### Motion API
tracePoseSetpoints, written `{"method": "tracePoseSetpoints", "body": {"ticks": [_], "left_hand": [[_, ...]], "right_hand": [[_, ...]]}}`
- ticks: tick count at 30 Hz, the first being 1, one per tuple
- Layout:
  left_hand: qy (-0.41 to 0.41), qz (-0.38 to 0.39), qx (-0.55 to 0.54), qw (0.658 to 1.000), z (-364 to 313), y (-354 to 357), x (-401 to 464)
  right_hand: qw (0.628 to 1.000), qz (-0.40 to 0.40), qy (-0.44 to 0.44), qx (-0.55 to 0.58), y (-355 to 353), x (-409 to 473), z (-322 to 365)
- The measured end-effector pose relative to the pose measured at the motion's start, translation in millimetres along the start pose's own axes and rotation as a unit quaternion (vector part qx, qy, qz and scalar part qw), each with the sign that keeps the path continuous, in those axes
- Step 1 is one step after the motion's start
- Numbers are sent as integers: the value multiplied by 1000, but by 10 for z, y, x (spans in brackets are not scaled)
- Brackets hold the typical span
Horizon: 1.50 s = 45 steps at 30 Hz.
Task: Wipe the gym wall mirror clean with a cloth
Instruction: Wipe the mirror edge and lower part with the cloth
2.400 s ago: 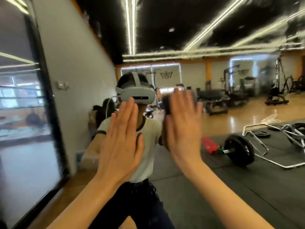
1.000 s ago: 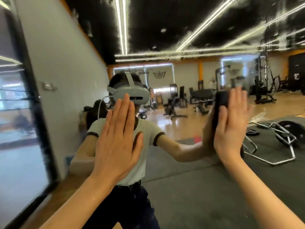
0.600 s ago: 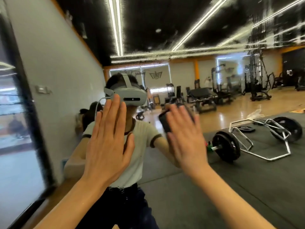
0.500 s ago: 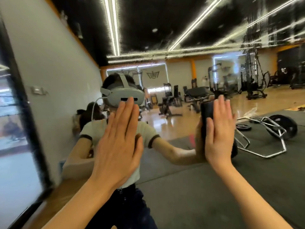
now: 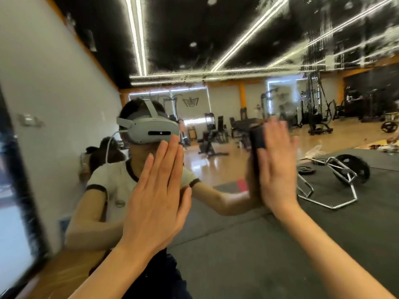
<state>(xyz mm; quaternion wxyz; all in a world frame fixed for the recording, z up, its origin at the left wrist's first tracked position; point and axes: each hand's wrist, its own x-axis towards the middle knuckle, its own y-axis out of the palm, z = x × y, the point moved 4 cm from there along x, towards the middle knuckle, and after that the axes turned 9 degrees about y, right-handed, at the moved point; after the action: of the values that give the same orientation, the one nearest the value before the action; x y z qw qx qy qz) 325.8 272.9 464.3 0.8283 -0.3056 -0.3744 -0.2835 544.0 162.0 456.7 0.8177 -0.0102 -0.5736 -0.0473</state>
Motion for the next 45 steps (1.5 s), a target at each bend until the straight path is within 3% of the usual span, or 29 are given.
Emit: {"method": "tracePoseSetpoints", "body": {"ticks": [2,4,6,8,11,13,17,19,24,31,34,39,45], "left_hand": [[0,0,1,1000,-3,-6,1],[-1,3,-1,1000,-1,-9,1],[-6,4,-4,1000,0,-15,0],[-7,1,-8,1000,-13,-23,3],[-12,4,-12,1000,-12,-31,2],[-16,9,-10,1000,-8,-27,-2],[-18,11,-5,1000,-11,-22,21],[-18,10,-4,1000,-12,-20,23],[-16,2,-9,1000,-14,-13,12],[-8,-5,5,1000,-15,-34,20],[-8,-3,6,1000,-14,-33,26],[-12,-18,4,1000,-23,-50,31],[-10,-15,14,1000,-27,-45,33]], "right_hand": [[990,-56,130,20,-158,69,-378],[973,-98,206,33,-175,64,-340],[981,-81,171,39,-53,47,83],[999,-21,19,31,121,-2,603],[984,59,-169,-13,197,75,839],[988,53,-147,-13,95,270,543],[998,-10,59,5,-220,508,-324],[994,-33,108,1,-278,526,-473],[998,-21,59,1,-237,367,-468],[996,66,36,-39,-326,-989,-835],[997,71,4,-43,-335,-551,-766],[999,34,31,-18,-260,287,-527],[995,87,28,-49,-333,-1200,-947]]}}
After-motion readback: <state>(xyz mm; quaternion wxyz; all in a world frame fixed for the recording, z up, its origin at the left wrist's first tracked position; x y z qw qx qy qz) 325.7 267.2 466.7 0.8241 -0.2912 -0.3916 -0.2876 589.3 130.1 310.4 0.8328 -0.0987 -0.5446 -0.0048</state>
